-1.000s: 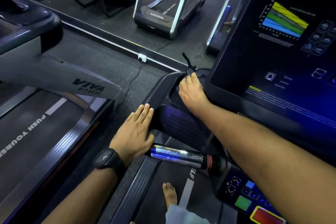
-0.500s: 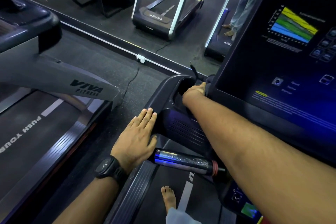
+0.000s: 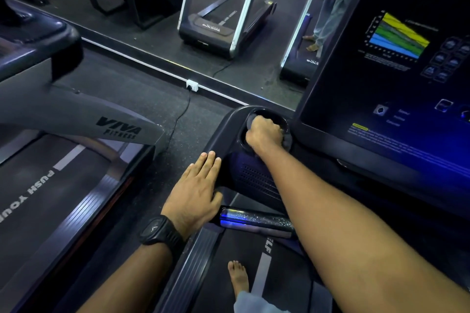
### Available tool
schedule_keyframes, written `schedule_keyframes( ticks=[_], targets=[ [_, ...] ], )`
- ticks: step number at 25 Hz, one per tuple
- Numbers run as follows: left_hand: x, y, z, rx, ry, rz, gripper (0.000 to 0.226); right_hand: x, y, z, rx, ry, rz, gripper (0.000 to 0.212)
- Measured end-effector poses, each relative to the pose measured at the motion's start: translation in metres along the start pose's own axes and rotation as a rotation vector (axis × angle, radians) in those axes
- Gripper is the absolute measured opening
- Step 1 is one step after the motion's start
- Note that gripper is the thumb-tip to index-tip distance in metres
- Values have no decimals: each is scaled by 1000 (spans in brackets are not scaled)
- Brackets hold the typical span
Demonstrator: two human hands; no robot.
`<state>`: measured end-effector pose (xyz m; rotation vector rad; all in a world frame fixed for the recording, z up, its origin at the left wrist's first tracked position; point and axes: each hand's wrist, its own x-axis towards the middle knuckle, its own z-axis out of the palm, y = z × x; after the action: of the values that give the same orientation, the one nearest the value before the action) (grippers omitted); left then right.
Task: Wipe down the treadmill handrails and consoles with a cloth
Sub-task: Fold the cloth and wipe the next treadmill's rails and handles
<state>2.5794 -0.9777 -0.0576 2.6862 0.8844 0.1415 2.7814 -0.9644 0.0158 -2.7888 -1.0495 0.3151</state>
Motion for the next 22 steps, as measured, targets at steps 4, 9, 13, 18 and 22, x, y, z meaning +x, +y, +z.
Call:
schedule_keyframes(
  ticks=[4, 9, 13, 18, 22],
  targets=[
    [0, 0, 0, 3, -15, -2, 78, 0, -7, 24, 461, 347, 149, 60],
    [0, 0, 0, 10, -17, -1, 79, 46, -31, 22, 439, 81, 309, 69],
    [1, -1, 0, 32, -27, -7, 80, 41, -21, 22, 328, -24, 185, 78],
    [3, -1, 2, 68, -52, -6, 80, 31, 2, 18, 74, -156, -30, 73],
    [1, 1, 0, 40, -44, -11, 79, 28, 19, 0, -37, -230, -119, 32]
  ],
)
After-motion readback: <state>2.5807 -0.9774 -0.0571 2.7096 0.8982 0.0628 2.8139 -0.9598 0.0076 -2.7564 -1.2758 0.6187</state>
